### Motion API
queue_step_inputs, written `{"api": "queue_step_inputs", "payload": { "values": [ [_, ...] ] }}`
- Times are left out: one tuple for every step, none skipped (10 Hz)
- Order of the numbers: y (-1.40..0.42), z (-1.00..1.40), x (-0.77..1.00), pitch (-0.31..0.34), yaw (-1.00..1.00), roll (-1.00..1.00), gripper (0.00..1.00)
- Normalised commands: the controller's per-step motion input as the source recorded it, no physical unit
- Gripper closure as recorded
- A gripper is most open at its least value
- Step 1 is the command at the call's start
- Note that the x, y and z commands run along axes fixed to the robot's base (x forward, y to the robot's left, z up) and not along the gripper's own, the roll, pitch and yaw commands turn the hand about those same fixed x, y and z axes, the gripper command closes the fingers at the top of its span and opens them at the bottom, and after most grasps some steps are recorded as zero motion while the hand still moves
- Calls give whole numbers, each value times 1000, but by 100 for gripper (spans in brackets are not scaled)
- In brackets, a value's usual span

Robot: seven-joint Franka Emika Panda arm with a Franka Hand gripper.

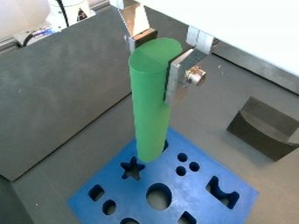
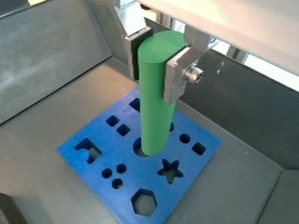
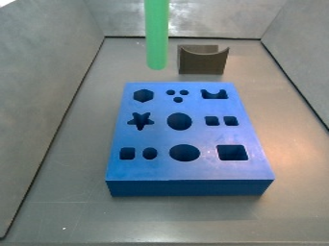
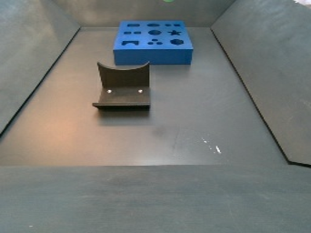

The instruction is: Insert the oval object.

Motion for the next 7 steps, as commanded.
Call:
{"api": "queue_step_inputs", "payload": {
  "values": [
    [-23, 0, 0, 0, 0, 0, 100],
    [-426, -271, -100, 0, -646, -13, 100],
    [-251, -257, 0, -39, -946, 0, 100],
    [-240, -206, 0, -66, -946, 0, 100],
    [-237, -191, 0, -79, -943, 0, 100],
    [-226, -163, 0, -103, -934, -14, 100],
    [-211, -117, 0, -107, -926, -40, 100]
  ]
}}
